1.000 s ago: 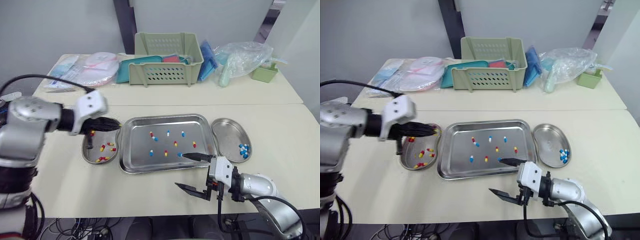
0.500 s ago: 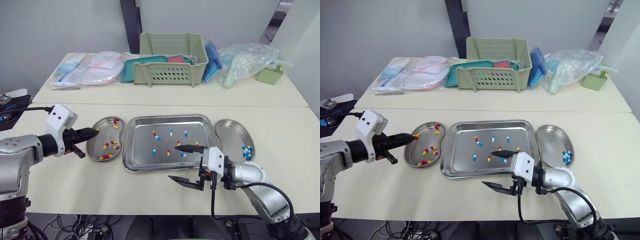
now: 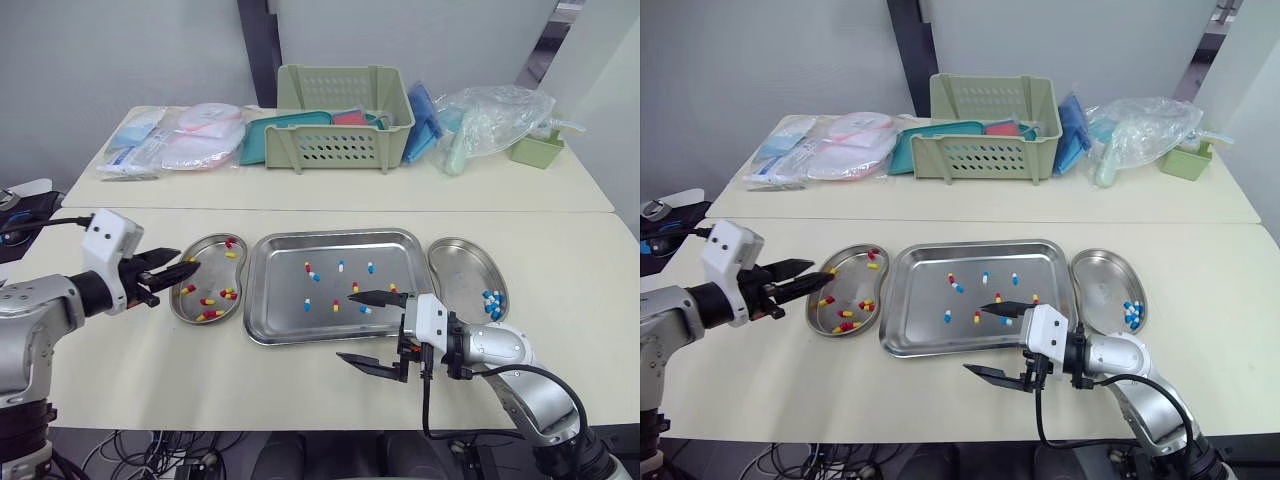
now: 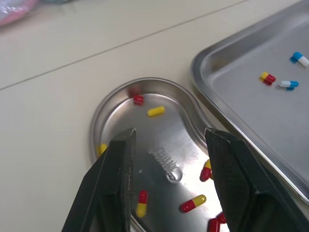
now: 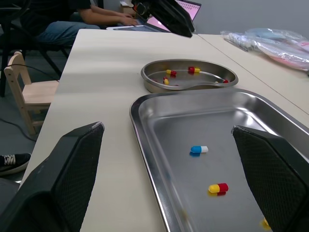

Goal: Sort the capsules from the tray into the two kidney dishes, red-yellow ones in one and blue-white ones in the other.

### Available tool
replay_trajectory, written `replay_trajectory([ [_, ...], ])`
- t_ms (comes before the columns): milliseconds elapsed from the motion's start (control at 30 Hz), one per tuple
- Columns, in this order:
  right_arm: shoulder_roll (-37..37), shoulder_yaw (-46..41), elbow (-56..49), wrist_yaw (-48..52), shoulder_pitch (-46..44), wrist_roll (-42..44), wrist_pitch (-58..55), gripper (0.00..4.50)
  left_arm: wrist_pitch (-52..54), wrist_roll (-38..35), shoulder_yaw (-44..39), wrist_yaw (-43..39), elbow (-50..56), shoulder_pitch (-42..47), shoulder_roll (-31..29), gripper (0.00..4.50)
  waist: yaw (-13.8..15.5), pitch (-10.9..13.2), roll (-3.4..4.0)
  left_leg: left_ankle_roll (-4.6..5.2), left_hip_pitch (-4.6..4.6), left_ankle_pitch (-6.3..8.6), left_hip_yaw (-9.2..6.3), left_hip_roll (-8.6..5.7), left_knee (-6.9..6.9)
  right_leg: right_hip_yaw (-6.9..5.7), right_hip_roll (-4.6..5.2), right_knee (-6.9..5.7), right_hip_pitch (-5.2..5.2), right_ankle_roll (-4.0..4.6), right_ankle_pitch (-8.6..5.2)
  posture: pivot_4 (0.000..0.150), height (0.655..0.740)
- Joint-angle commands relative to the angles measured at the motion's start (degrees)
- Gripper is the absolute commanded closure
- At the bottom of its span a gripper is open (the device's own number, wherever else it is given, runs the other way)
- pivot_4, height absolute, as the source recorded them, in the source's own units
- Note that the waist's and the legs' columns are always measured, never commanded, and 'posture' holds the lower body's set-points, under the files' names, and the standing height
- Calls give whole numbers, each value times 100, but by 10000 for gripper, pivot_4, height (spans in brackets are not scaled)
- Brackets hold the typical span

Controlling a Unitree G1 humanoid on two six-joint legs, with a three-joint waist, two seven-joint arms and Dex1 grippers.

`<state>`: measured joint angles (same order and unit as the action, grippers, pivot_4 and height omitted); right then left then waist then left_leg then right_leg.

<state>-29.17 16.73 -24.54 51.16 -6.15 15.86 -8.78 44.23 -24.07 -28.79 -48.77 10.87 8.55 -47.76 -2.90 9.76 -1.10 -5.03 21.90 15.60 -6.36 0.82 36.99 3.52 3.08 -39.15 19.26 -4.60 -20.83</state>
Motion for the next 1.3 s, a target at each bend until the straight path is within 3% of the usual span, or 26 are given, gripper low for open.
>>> replay_trajectory([
  [33,-124,-285,-229,-3,-14,116,18,0,-572,-114,-665,233,70,-200,196,22056,4,0,0,0,0,0,1,0,0,1,1,0,0,0,0,1500,7400],
  [200,-720,-1272,-537,-47,471,425,-243,0,-1039,2,-1467,552,-104,-1233,534,22056,5,0,0,0,1,1,9,0,-4,7,5,9,1,0,0,1500,7400],
  [333,-1385,-2480,-403,211,1142,664,-250,0,-1897,-24,-1990,436,-647,-2046,898,14173,40,-1,-2,1,1,1,9,-1,-4,6,6,10,-2,1,0,1500,7400],
  [467,-1959,-3523,410,730,1697,628,197,0,-2631,44,-2074,190,-1142,-2716,989,1160,97,-7,-13,1,-3,2,15,-1,-4,7,8,14,-10,0,0,1500,7400],
  [500,-2110,-3763,712,911,1819,586,353,0,-2743,32,-2077,155,-1231,-2841,996,483,104,-8,-14,1,-4,2,15,-2,-4,6,8,14,-11,1,0,1500,7400],
  [700,-2760,-4408,2415,1691,2005,358,1130,0,-3119,-42,-1989,118,-1395,-3234,1067,483,117,-9,-16,2,-6,2,19,-1,-4,6,9,15,-17,1,0,1500,7400],
  [900,-3127,-4272,3717,1902,1604,59,1681,0,-3310,-81,-1796,116,-1210,-3508,1287,483,67,-8,-13,6,-11,5,30,3,-8,13,6,17,-16,1,0,1500,7400],
  [1300,-3146,-3980,4276,1877,1152,-135,1955,0,-3308,-121,-1669,174,-957,-3609,1287,483,61,-8,-12,5,-11,5,30,2,-6,13,7,15,-17,1,0,1500,7400],
])
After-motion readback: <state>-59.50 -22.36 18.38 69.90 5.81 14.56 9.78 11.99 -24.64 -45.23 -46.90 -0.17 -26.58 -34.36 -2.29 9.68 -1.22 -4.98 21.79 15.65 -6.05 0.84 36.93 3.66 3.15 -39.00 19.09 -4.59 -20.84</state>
